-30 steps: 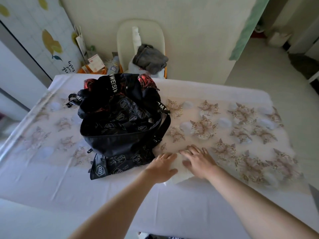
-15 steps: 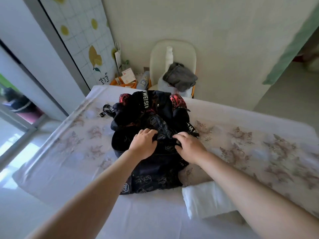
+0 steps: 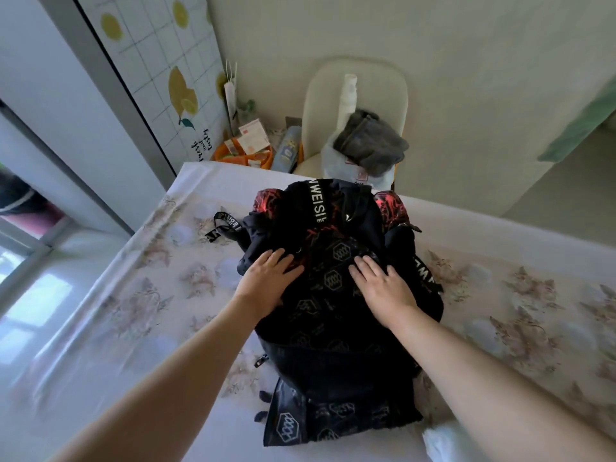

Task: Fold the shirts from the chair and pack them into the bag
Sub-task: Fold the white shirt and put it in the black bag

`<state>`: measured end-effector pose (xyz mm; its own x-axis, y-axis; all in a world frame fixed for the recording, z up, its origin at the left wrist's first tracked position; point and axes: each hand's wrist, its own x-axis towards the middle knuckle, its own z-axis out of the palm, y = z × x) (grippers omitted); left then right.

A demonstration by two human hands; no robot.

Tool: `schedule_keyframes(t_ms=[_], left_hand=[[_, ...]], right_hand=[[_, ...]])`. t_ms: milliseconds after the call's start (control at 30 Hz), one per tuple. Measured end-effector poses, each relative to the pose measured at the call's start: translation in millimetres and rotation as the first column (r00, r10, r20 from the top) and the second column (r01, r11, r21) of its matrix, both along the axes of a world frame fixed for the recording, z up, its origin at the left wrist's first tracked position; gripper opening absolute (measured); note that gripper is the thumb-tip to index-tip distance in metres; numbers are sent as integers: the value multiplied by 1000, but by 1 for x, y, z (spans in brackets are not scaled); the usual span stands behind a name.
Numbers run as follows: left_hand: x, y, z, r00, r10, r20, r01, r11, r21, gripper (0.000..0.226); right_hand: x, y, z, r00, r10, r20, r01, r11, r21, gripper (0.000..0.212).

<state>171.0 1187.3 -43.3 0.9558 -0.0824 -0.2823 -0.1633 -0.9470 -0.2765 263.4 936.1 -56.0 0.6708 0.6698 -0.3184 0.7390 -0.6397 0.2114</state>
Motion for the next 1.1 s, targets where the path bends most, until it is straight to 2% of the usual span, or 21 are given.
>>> schedule_keyframes(t_ms=[67,133,200,267,367,500,533,567,600,633,667,700,733,800,833,900,933,967,1000,1033,1100], left_hand=[[2,1,-1,999,-16,39,17,1000,-21,69],[2,1,3,995,0,100,11,995,-104,61],[1,-2,13,984,54,169,-6,963,-269,52],[-2,-10,32,942,208,264,-59,877,-478,43],[-2,-19,66,861,420,286,-163,762,-627,37],[-6,-27,96,810,532,247,-191,638,-746,39],[-11,-30,99,789,512,338,-134,681,-720,42],[-16,-35,97,752,454,478,-58,768,-637,44],[-23,-42,93,703,352,619,42,847,-530,42],[-29,-51,89,673,220,706,162,887,-431,41],[-33,-58,81,703,83,706,252,899,-357,48],[-36,-64,72,774,-25,633,276,913,-301,63],[-38,-68,62,850,-71,522,231,941,-248,78],[-34,-66,46,930,17,366,73,971,-229,88],[-28,-59,42,938,114,328,-11,954,-301,81],[-15,-44,45,933,294,210,-156,852,-499,54],[-7,-35,51,931,347,116,-223,790,-571,40],[1,-28,59,924,383,17,-291,729,-619,30],[9,-20,67,909,410,-72,-356,678,-643,26],[16,-12,73,899,420,-124,-394,652,-648,26],[30,4,78,894,421,-152,-416,655,-631,27]], right_hand=[[1,0,2,1000,-22,-6,22,997,72,70],[5,-2,6,998,-58,-29,62,984,166,53],[11,-5,18,993,-120,2,114,948,298,33],[16,-11,35,972,-233,-2,208,863,460,15],[19,-17,69,926,-362,-104,349,722,597,13],[26,-17,109,834,-391,-390,551,619,559,23],[28,-17,113,805,-392,-445,590,601,539,24],[28,-17,116,784,-399,-475,616,594,518,23],[28,-18,118,772,-410,-485,630,595,499,21],[27,-18,119,765,-427,-481,639,599,484,19],[27,-17,118,753,-458,-472,655,592,469,18],[29,-16,118,730,-499,-467,682,572,455,18],[30,-14,118,700,-538,-470,714,547,437,18],[29,-10,116,670,-584,-457,742,522,421,13],[29,-9,114,672,-593,-442,740,517,431,12],[24,-9,105,756,-563,-335,647,563,515,26],[20,-11,97,845,-494,-204,507,617,602,35],[16,-14,88,927,-376,-8,282,680,676,42],[14,-17,78,950,-232,208,27,725,688,45],[10,-19,70,922,-80,379,-201,737,646,47],[0,-23,49,818,258,514,-523,704,480,47]])
